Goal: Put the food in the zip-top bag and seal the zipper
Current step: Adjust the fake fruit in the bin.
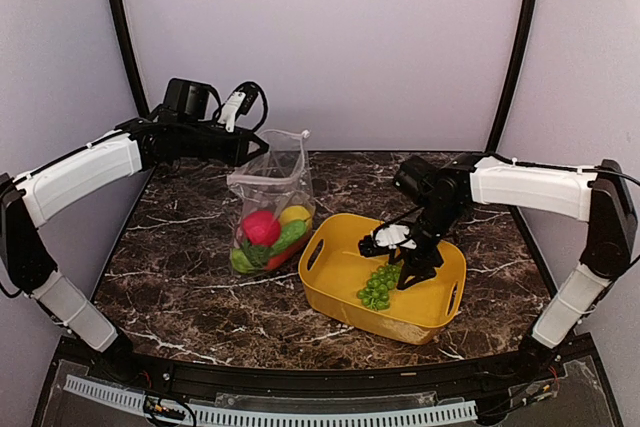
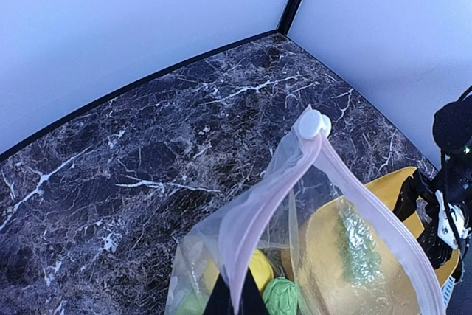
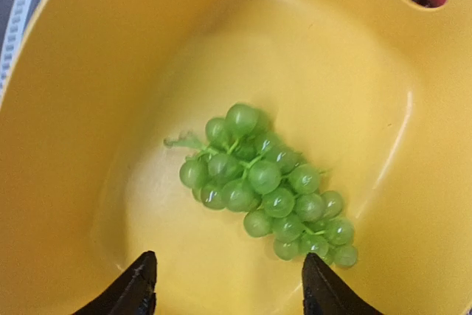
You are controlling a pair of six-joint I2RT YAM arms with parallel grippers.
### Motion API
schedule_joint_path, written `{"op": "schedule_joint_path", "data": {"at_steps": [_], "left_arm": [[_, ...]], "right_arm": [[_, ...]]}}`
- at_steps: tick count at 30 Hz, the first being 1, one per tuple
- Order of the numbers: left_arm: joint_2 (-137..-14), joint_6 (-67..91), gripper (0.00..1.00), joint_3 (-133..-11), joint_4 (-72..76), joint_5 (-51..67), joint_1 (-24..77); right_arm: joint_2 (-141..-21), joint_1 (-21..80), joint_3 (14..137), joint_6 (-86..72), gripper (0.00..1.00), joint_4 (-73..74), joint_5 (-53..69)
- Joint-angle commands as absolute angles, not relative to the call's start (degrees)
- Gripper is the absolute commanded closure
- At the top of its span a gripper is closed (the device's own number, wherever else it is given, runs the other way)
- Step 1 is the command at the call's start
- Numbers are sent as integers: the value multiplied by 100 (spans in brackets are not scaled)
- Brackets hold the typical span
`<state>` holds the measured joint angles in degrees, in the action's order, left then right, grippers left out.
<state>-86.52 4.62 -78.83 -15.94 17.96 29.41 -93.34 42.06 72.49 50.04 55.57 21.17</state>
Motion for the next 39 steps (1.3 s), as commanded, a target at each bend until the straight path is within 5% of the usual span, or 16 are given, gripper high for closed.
{"op": "schedule_joint_path", "data": {"at_steps": [1,5,20,34,39], "left_arm": [[-8753,389,99,-8180,-1874,1722,2917],[-8824,463,99,-8202,-1899,1657,2911],[-8668,457,99,-8192,-2065,1450,2915],[-8640,476,99,-8042,-1986,1392,2914],[-8680,513,99,-7999,-1955,1443,2909]], "right_arm": [[-9281,4295,6903,5787,29,5433,1530],[-9475,4429,6904,5936,2,5177,1703],[-10826,5181,7172,5709,1,3785,1353],[-10879,4272,8355,4803,58,4082,1594],[-10566,4165,8420,4522,63,4302,2146]]}}
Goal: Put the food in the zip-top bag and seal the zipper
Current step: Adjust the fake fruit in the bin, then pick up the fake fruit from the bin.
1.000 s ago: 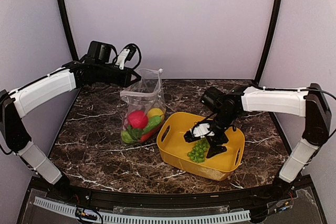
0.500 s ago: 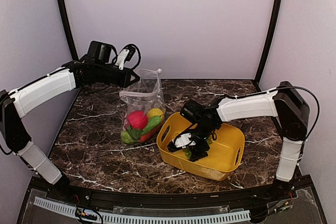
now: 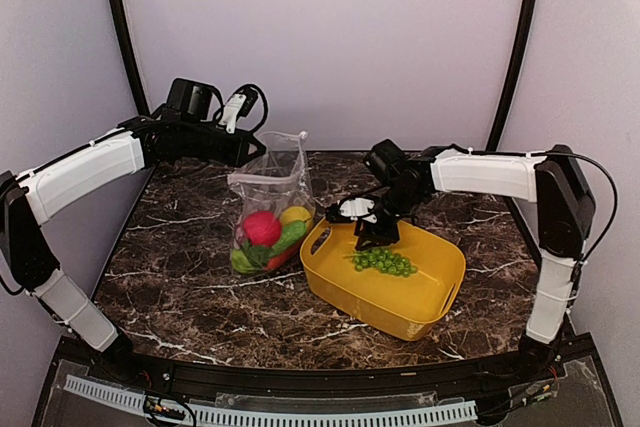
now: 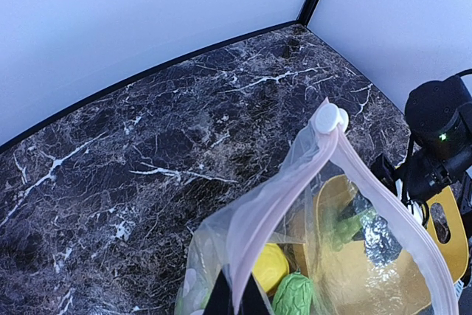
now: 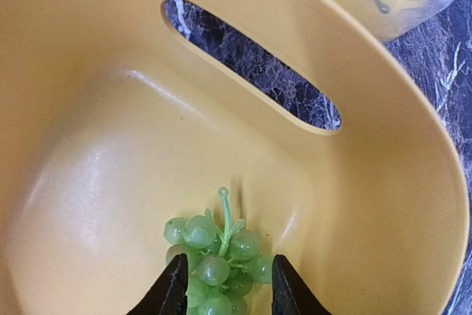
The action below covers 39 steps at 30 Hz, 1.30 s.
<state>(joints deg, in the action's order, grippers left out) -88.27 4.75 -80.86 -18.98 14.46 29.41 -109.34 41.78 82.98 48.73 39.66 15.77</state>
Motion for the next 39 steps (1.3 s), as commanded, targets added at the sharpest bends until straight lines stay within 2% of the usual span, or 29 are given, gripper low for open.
{"op": "schedule_joint_path", "data": {"at_steps": [1,3,5,7,27,31,39], "left_arm": [[-8686,524,99,-8005,-1965,1446,2914],[-8684,523,99,-8007,-1979,1450,2910],[-8672,505,99,-8007,-1992,1441,2910],[-8656,501,99,-8007,-2005,1422,2916],[-8598,563,99,-7972,-1988,1453,2916],[-8569,588,99,-7936,-1988,1444,2914],[-8509,650,99,-7901,-1945,1450,2910]], "right_arm": [[-10494,4163,8412,4494,63,4372,2233],[-10416,4166,8371,4473,62,4487,2281],[-10381,4166,8292,4444,55,4535,2185],[-10408,4161,8219,4390,52,4588,2047],[-10936,4385,7605,3804,48,3930,367],[-11024,4450,7556,3625,54,3778,80],[-10824,4580,7500,3524,93,3885,315]]}}
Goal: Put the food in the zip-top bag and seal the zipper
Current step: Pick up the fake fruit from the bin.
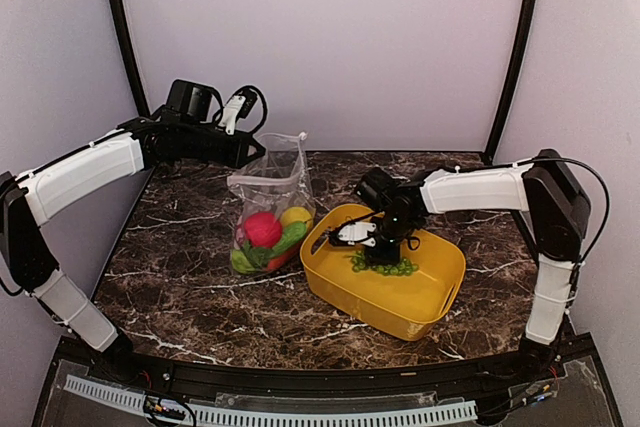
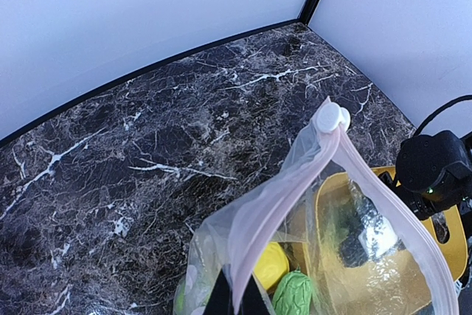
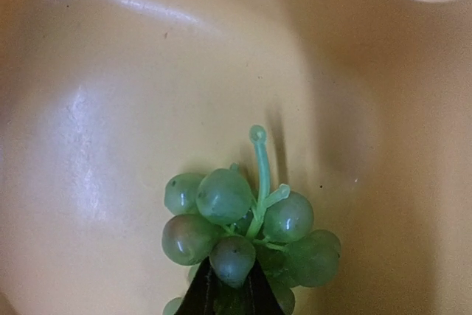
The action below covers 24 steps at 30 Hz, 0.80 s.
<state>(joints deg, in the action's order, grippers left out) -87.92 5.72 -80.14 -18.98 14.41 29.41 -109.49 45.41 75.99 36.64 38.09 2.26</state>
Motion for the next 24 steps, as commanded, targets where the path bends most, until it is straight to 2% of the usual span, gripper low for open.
{"op": "schedule_joint_path", "data": {"at_steps": [1,2,7,14,24], "left_arm": [[-8506,666,99,-7901,-1944,1450,2914],[-8507,671,99,-7906,-1947,1446,2912],[-8516,759,99,-7948,-1968,1472,2917],[-8485,824,99,-7980,-1988,1463,2917],[-8426,1168,99,-7874,-1889,1597,2918]], "right_arm": [[-10723,4573,7517,3500,97,3911,402],[-10613,4563,7541,3477,100,3946,471],[-10139,4444,7895,3429,100,4270,687],[-9589,4163,9004,3396,100,4814,1358],[-9360,4157,10690,3224,100,4560,2798]]}}
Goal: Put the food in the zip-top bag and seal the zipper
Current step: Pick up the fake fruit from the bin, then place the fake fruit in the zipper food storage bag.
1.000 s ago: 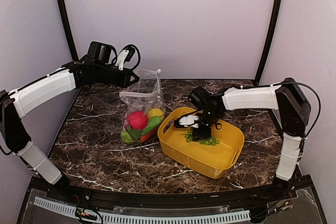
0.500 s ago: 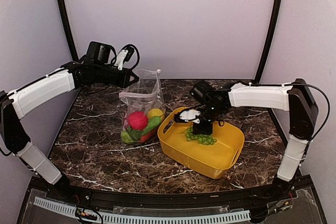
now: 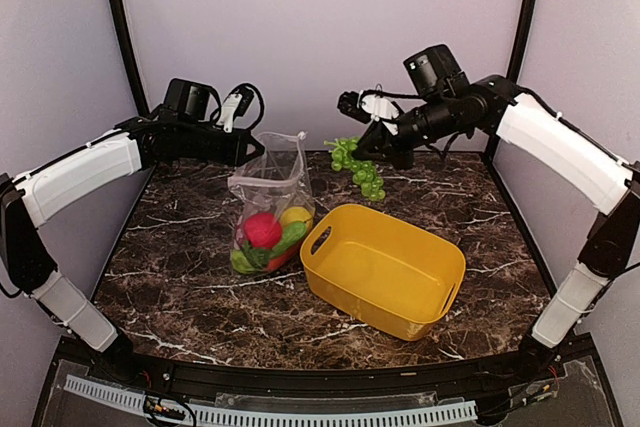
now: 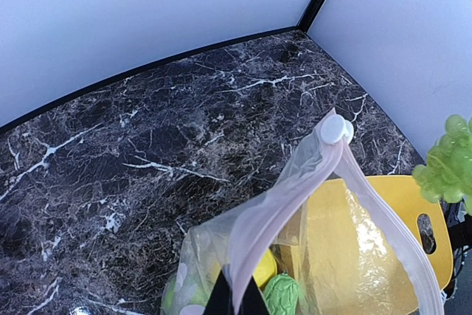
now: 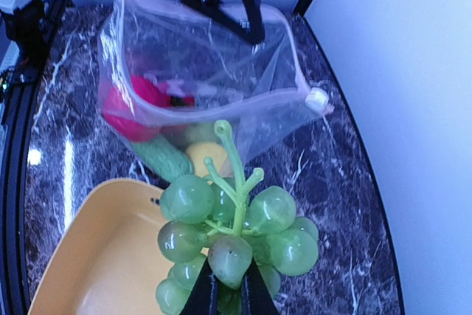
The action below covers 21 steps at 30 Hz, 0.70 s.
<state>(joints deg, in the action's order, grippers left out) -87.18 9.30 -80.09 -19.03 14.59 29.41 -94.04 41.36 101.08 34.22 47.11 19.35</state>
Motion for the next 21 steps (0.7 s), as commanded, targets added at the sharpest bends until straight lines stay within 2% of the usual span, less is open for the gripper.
{"op": "schedule_joint_path", "data": {"at_steps": [1,6,21], "left_arm": [[-8419,1232,99,-7851,-1859,1612,2918],[-8334,1390,99,-7804,-1807,1673,2918],[-8156,1597,99,-7538,-1594,1879,2918]], "right_arm": [[-9403,4157,10957,3172,100,4527,2928],[-9699,4165,11780,2893,100,4232,3464],[-10984,4242,13014,1625,100,3145,4805]]}}
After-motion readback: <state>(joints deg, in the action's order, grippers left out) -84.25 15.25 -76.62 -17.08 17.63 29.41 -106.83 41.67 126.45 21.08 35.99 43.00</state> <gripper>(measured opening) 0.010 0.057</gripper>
